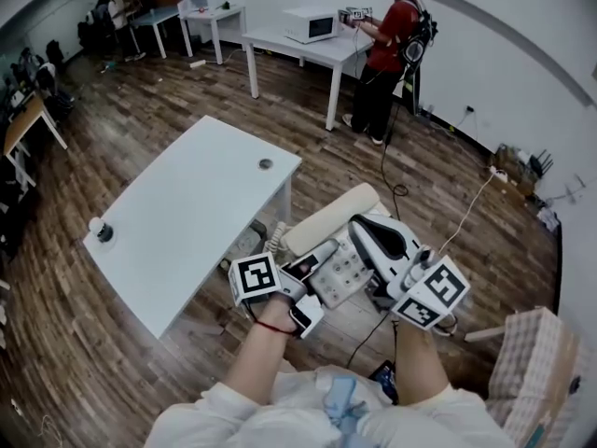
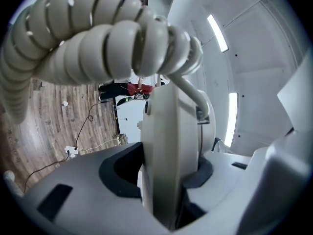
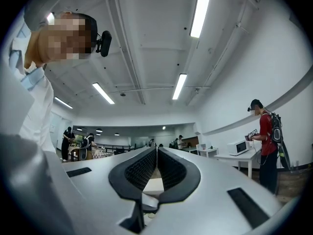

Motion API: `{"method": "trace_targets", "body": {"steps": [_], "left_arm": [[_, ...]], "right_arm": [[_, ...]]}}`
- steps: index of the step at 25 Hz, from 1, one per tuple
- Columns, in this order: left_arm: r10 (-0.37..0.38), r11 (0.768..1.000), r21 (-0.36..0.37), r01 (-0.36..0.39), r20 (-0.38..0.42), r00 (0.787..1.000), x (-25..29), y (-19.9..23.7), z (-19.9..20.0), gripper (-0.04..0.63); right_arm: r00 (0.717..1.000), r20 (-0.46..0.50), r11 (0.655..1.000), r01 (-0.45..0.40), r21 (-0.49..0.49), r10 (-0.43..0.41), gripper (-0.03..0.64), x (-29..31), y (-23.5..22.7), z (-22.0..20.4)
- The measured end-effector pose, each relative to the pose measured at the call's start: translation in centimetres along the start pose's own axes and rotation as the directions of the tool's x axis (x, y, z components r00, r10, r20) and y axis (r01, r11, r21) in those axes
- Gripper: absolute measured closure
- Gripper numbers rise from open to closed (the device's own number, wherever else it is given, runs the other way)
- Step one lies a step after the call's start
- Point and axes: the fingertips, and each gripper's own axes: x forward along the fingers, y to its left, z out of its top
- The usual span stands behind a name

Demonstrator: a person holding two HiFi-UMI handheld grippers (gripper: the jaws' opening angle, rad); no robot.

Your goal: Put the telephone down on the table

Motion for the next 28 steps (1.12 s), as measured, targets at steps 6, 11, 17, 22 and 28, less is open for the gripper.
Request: {"method": "trace_targets", "body": {"steps": [6, 11, 17, 22, 28], "left_arm": [[0.004, 1.000, 0.015, -0.005, 0.030, 1.000, -2.4, 0.3, 5.7, 0.425], [0.005, 1.000, 0.018, -0.006, 0.059, 0.998, -3.9, 0.4, 10.0, 0.425], [0.022, 1.000, 0.011, -0.023, 0.117, 0.993, -6.8, 1.3, 15.4, 0.425], [0.042, 0.999, 0.024, -0.046, 0.155, 0.987, -9.6, 1.9, 19.6, 0.425], [0.043, 0.999, 0.023, -0.049, 0.209, 0.977, -13.0, 2.0, 23.9, 0.425]], "right_arm": [[0.999, -0.002, 0.999, -0.042, 0.015, 0.042, 0.583, 6.5, 0.1, -1.2], [0.997, -0.008, 0.996, -0.080, 0.028, 0.080, 0.583, 11.4, 0.0, -2.2], [0.993, -0.013, 0.992, -0.119, 0.041, 0.120, 0.583, 16.9, 0.4, -3.6], [0.988, -0.018, 0.987, -0.155, 0.052, 0.156, 0.583, 21.3, 1.3, -4.5], [0.978, -0.018, 0.976, -0.207, 0.071, 0.209, 0.583, 26.4, 3.2, -5.6]]}}
